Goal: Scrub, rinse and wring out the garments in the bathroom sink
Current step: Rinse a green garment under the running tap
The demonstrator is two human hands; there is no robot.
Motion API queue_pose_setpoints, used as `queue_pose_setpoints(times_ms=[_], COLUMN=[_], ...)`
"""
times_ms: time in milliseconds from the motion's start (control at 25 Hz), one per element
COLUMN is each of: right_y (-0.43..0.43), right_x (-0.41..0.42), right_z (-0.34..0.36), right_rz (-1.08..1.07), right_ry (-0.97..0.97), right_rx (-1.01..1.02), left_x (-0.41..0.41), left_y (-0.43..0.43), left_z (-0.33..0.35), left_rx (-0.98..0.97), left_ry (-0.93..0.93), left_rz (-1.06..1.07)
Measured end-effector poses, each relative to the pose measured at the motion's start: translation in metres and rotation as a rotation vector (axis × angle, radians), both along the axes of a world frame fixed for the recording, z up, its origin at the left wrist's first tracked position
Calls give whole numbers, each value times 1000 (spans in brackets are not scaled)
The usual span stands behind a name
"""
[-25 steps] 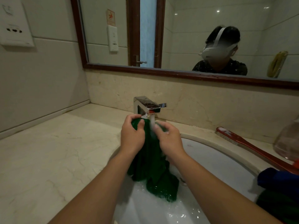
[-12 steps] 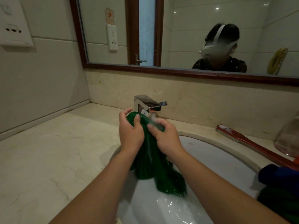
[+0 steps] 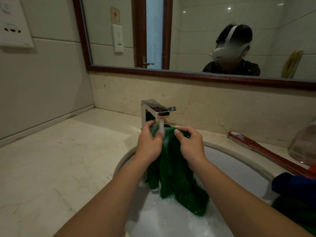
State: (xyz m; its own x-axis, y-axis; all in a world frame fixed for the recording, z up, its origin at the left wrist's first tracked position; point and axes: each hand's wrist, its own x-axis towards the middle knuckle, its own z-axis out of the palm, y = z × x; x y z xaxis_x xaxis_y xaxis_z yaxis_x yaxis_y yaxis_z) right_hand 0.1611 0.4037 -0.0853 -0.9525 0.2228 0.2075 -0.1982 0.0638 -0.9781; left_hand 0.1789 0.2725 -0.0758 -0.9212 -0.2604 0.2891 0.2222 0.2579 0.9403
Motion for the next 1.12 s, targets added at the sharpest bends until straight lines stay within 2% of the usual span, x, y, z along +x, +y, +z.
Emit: queue_pose_setpoints(times_ms=[120, 240, 440, 560, 640, 800, 880, 960, 1120], right_y=[-20, -37, -11, 3, 2, -16, -27, -29, -9], right_x=[9, 15, 4, 0, 3, 10, 13, 16, 6], right_z=[7, 4, 1, -1, 1, 8, 5, 3, 0], right_rz=[185, 259, 49, 0, 28, 209, 264, 272, 21], right_ry=[-14, -10, -9, -25, -14, 31, 14, -11, 21], right_rx=[0, 57, 25, 8, 21, 72, 81, 51, 48], left_x=[9, 7, 5, 0, 2, 7, 5, 2, 1], left_y=[-7, -18, -9, -5, -3, -10, -16, -18, -11], left_z=[12, 12, 7, -2, -1, 9, 9, 7, 3], left_rx=[54, 85, -12, -88, -77, 44, 53, 37, -6], left_ry=[159, 155, 4, -7, 26, 207, 221, 172, -59], left_rz=[224, 309, 54, -39, -36, 93, 132, 106, -7])
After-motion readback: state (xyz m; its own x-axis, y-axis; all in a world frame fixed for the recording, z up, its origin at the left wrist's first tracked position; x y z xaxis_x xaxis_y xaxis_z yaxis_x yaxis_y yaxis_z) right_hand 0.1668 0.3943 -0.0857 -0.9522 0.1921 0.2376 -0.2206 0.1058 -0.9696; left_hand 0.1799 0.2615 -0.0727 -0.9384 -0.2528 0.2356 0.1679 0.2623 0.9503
